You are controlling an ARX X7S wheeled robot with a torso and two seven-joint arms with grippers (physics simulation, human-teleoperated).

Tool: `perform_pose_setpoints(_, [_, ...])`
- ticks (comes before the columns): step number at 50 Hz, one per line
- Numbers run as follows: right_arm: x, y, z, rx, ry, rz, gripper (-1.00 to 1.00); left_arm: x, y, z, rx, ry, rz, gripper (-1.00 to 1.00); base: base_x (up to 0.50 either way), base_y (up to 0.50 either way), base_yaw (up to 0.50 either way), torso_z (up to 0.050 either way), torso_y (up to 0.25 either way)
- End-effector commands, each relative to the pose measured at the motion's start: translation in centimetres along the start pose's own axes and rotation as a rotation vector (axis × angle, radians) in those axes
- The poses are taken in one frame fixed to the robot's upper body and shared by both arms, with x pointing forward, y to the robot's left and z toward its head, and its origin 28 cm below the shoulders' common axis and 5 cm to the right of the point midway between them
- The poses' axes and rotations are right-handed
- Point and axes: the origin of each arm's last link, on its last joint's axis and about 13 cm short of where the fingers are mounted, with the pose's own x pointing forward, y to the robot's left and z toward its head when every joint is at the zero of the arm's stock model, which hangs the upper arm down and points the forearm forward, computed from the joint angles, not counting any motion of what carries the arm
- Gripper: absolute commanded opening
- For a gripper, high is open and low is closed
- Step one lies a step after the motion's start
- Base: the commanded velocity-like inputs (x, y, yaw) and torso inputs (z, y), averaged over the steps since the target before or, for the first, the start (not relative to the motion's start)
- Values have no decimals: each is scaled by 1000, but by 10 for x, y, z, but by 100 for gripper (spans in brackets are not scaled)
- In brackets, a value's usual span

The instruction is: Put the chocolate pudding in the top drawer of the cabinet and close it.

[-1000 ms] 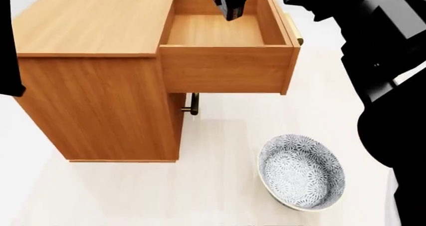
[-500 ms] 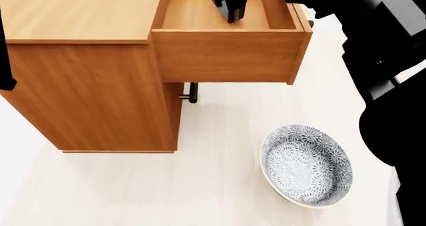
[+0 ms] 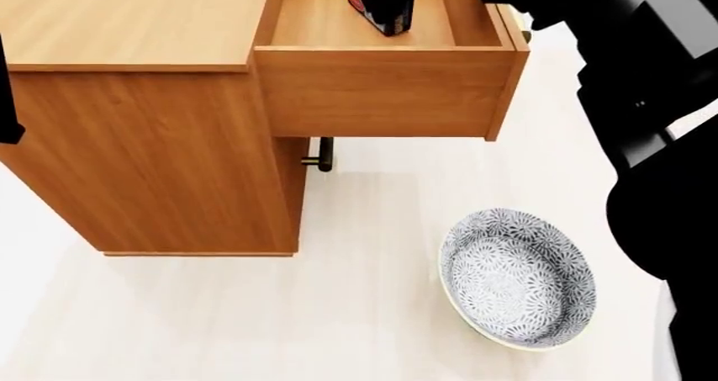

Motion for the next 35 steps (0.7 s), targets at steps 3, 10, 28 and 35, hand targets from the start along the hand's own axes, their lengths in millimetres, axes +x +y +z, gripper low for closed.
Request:
perform_pose_setpoints(3, [-2,-1,4,-2,-15,2,100,0,0,0,-6,0,2,100,0,0,0,0,0])
perform_pose_setpoints(10, [-2,-1,5,-4,-20,4,100,0,0,0,-8,-1,4,100,0,0,0,0,12])
perform_pose_setpoints(28, [-9,-5,18,0,-97,-1,100,0,1,-3,-17,2,3,100,0,0,0,0,94])
perform_pose_setpoints(35, [-17,-13,31,50,-220,-31,100,1,2,-5,-20,5,2,100,0,0,0,0,95])
